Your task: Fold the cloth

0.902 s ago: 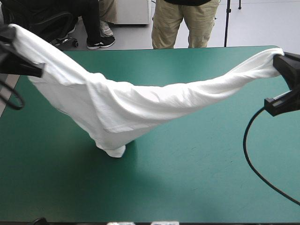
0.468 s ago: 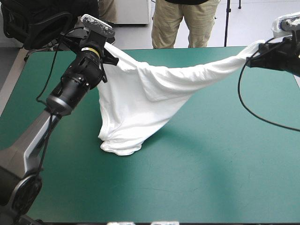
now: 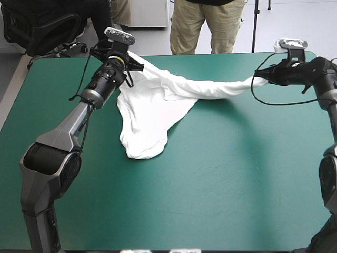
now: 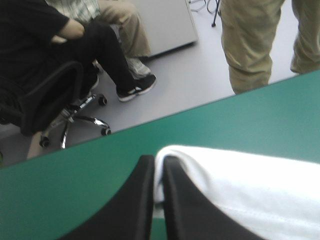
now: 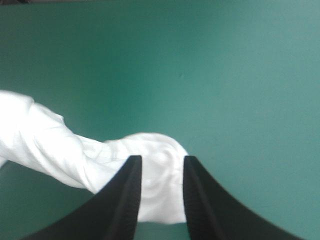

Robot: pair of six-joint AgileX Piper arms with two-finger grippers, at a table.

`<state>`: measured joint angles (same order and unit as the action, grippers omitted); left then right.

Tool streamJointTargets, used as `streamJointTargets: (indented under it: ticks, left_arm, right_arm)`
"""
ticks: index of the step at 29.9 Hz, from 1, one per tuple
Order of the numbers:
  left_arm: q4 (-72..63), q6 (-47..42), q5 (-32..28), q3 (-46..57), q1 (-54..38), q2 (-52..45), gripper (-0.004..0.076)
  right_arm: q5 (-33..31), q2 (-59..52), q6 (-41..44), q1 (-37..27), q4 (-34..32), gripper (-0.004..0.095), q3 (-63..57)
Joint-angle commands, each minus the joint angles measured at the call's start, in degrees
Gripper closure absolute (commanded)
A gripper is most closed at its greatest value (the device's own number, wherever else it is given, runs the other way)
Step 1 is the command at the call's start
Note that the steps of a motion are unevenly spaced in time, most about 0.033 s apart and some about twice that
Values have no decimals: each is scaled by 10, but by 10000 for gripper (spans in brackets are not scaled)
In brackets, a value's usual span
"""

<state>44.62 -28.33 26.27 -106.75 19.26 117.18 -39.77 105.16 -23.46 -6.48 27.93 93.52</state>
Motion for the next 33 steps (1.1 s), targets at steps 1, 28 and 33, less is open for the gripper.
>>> streamJointTargets:
  ticks: [1,28,33]
  left_arm:
    - [-34,6,-21,-22,-1,-12,537]
    - [-513,452,278,224,36,-288,269]
    - [-474,416,256,356,76,-381,269]
  right_arm:
    - [40,5,-7,-5,13,409,15]
    - [-193,-247,-20,-5,66,491,-5]
    - [-205,-303,-22,-5,79,492,-22]
